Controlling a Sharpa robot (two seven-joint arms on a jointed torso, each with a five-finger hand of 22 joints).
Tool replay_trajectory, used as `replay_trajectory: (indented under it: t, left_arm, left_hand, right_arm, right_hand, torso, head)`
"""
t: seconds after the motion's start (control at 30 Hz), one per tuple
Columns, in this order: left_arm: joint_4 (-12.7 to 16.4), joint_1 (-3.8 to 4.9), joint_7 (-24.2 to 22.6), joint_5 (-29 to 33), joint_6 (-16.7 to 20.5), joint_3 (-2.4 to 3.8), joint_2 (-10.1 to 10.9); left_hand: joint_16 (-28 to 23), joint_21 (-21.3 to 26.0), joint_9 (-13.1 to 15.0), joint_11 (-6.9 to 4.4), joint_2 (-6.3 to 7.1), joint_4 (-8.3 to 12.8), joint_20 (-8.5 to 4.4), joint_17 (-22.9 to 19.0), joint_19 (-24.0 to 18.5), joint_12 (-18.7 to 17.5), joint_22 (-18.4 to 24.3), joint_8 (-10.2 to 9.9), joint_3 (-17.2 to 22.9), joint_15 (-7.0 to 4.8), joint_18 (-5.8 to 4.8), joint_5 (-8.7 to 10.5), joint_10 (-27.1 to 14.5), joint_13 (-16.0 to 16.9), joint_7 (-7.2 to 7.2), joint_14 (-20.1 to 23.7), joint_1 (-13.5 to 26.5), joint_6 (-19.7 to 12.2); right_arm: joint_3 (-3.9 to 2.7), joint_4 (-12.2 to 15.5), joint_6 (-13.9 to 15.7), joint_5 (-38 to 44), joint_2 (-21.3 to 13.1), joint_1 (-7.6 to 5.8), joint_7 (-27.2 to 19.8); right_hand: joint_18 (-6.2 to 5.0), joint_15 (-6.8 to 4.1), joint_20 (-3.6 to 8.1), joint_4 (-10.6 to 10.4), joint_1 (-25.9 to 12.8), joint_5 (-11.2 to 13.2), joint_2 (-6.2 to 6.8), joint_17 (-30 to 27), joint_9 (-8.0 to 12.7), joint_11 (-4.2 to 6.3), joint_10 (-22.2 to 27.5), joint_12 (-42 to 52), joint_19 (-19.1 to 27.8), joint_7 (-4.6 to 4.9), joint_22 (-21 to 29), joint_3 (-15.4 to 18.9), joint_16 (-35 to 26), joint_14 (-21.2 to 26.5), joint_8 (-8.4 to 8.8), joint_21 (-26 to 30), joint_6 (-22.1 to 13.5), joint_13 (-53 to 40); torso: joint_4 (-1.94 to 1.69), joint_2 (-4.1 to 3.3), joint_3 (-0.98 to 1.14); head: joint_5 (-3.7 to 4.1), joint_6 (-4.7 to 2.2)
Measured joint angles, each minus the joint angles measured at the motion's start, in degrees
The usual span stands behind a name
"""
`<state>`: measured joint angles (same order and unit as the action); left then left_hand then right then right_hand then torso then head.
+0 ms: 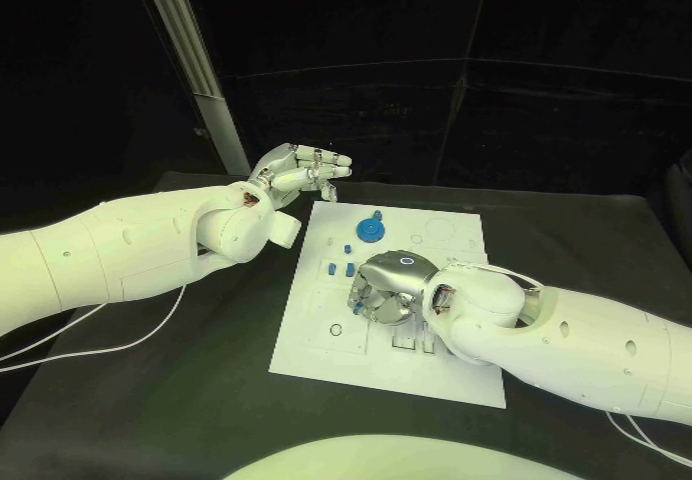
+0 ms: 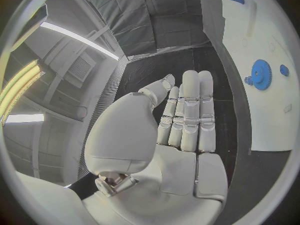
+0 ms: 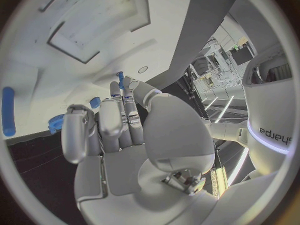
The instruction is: Assemble the parts on the task board
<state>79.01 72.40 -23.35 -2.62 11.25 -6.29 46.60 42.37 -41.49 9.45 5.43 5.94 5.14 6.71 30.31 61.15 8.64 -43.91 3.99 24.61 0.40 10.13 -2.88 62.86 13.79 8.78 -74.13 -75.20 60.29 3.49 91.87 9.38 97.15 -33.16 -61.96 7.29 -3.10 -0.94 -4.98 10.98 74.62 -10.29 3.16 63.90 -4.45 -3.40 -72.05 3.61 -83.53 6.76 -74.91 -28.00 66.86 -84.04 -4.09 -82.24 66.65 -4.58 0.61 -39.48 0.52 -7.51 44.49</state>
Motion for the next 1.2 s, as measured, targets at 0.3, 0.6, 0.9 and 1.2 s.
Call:
replay_trajectory:
  t: [0.3, 0.6, 0.9, 1.2]
  left_arm:
    - [-0.07, 0.0, 0.08, 0.0, 0.0, 0.0, 0.0]
    - [-0.05, 0.0, 0.14, 0.01, 0.0, -0.01, 0.04]
    - [-0.04, 0.0, 0.22, 0.01, -0.01, -0.01, 0.12]
    - [-0.05, 0.0, 0.3, 0.01, -0.02, -0.01, 0.22]
  left_hand:
    - [0.0, 0.0, -0.01, 0.0, 0.0, 0.0, 0.0, 0.01, 0.0, 0.0, 0.0, 0.0, 0.0, 0.0, 0.01, 0.0, 0.0, 0.0, 0.0, 0.0, 0.0, 0.0]
    - [0.0, 0.0, -0.08, 0.0, 0.0, 0.17, 0.0, -0.07, 0.0, 0.0, 0.08, 0.0, -0.17, 0.0, 0.0, 0.0, 0.0, -0.05, 0.0, 0.0, 0.0, 0.0]
    - [0.0, 0.0, -0.08, 0.0, 0.0, 0.17, 0.0, -0.06, 0.0, 0.0, 0.08, 0.0, -0.17, 0.0, 0.0, 0.0, 0.0, -0.05, 0.0, 0.0, 0.0, 0.0]
    - [0.0, 0.0, -0.08, 0.0, 0.0, 0.17, 0.0, -0.06, 0.0, 0.0, 0.07, 0.0, -0.17, 0.0, 0.0, 0.0, 0.0, -0.04, 0.0, 0.0, 0.0, 0.0]
  right_arm:
    - [-0.02, -0.09, -0.38, 0.21, 0.14, -0.01, 0.13]
    - [0.27, -0.62, -0.73, 1.95, 1.09, 0.06, 1.06]
    - [1.23, -0.51, -0.59, 4.02, 1.33, 0.06, 1.67]
    - [1.48, -0.51, 0.42, 4.92, 1.13, 0.09, 1.9]
  right_hand:
    - [0.0, 0.0, 0.0, 0.0, 0.0, 0.0, 0.0, 0.0, 0.0, 0.0, 0.0, 0.0, 0.0, 0.0, 0.0, 0.0, 0.0, 0.0, 0.0, 0.0, 0.0, -0.01]
    - [-0.01, 0.0, 0.0, 0.41, -1.48, 0.29, 0.87, -0.55, 0.19, -0.29, 0.73, 0.02, 0.0, 0.43, 0.0, 0.41, 0.0, 0.0, 0.33, 0.0, -0.44, 0.26]
    - [0.0, 0.0, -0.19, 0.66, -2.31, 0.49, 1.71, -1.41, 0.35, -0.55, 1.66, 0.03, 0.44, 0.63, 0.0, 0.65, -0.51, 0.0, 0.34, 0.79, -0.82, 0.57]
    - [-0.55, 1.42, -1.29, 1.67, -4.22, 3.14, 3.61, -7.28, 0.66, -1.93, 8.84, 0.13, 4.32, 1.85, 1.96, 2.46, -6.12, 1.18, 0.33, 5.21, -3.87, 1.09]
  torso:
    - [0.0, -0.01, 0.0]
    - [0.0, 0.0, -0.02]
    - [0.0, 0.0, -0.03]
    - [0.0, 0.01, -0.03]
  head:
    - [-0.1, 0.03]
    - [-0.02, 0.08]
    - [0.05, 0.18]
    - [0.13, 0.2]
